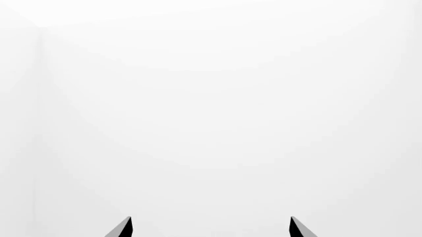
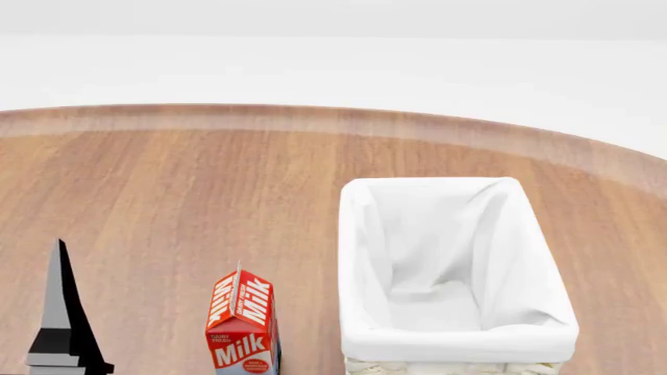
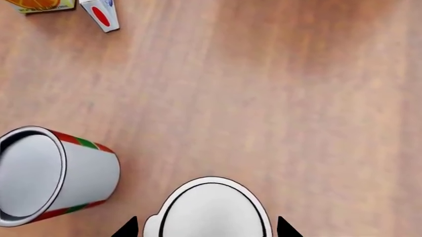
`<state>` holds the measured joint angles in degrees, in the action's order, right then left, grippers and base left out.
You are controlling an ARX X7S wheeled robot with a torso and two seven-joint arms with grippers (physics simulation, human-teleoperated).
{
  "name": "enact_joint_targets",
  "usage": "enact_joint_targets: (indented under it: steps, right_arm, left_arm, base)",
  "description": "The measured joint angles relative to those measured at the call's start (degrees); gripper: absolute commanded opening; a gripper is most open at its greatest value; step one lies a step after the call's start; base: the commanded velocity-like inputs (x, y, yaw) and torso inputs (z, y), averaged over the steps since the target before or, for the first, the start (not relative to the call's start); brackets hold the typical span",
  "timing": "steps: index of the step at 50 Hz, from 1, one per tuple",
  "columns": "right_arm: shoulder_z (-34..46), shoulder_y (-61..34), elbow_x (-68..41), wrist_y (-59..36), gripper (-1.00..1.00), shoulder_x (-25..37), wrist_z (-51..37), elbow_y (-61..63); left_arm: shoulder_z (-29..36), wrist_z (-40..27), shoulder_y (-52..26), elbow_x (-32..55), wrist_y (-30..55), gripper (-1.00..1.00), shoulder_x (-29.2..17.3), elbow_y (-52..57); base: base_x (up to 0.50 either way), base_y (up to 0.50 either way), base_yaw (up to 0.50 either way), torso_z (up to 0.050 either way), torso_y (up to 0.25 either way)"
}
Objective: Pick up the alphabet soup and the tomato sauce, and put them in the basket.
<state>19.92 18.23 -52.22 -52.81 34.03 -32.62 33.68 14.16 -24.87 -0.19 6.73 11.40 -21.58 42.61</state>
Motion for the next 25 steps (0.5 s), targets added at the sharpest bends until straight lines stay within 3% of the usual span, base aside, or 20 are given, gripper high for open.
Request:
enact_joint_targets:
  steps: [25]
  right_arm:
    - [1.46, -0.23, 1.88, 2.86, 1.0, -0.83, 2.5, -4.26]
  left_arm:
    - [0.24, -0.33, 0.2, 0.12, -0.82, 1.0, -0.32, -0.79]
  base:
    - [0.0, 0.0, 0.0, 0.0, 0.0]
